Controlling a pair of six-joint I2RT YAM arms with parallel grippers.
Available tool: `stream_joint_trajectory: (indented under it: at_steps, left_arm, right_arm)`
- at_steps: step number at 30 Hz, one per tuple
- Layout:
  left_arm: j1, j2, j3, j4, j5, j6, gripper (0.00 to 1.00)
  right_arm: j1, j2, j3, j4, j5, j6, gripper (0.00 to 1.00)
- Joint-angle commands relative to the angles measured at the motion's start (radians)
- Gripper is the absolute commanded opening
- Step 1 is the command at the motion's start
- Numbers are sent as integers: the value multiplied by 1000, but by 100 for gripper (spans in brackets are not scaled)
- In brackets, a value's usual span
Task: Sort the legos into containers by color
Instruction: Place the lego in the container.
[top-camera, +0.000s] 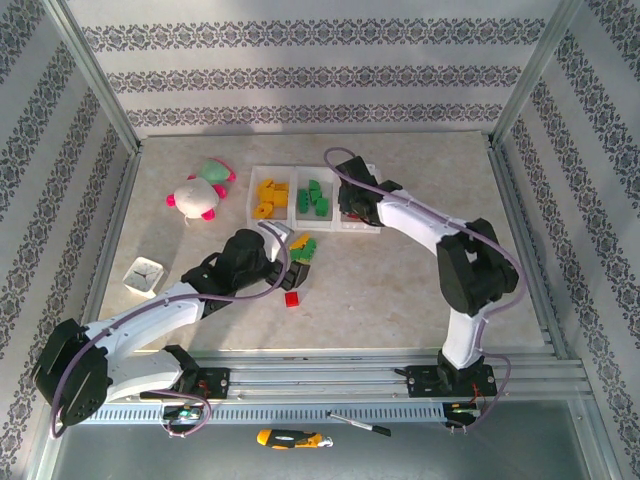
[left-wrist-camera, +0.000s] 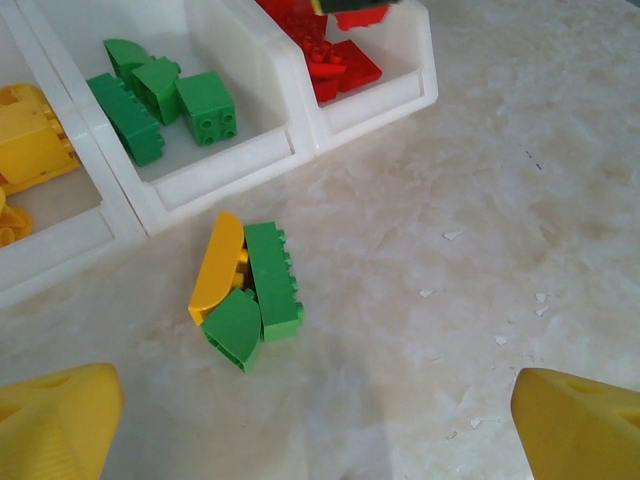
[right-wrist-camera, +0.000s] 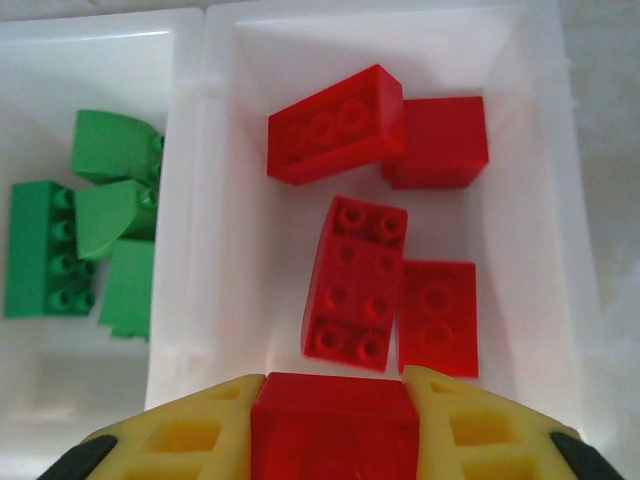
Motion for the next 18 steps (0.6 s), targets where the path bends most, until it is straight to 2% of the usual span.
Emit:
stream_joint_trajectory:
  at_steps: [1, 6, 9, 13, 18]
  left_arm:
    - [-26, -1, -31, 35, -37, -11, 99]
    - [-47, 1, -58, 14, -39, 18, 99]
    - [-57, 1, -71, 9, -27, 44, 99]
    - [-63, 8, -70, -15, -20, 99, 99]
    - [-63, 51, -45, -87, 6, 179, 99]
  right_arm:
    - [-9, 67, 74, 0, -18, -80, 30]
    - [-32, 120, 152, 8, -67, -99, 34]
    - [-36, 125, 180, -1, -78, -99, 47]
    - [-36, 68, 146, 8, -64, -92, 57]
    - [-32, -72, 12, 49, -81, -88, 63]
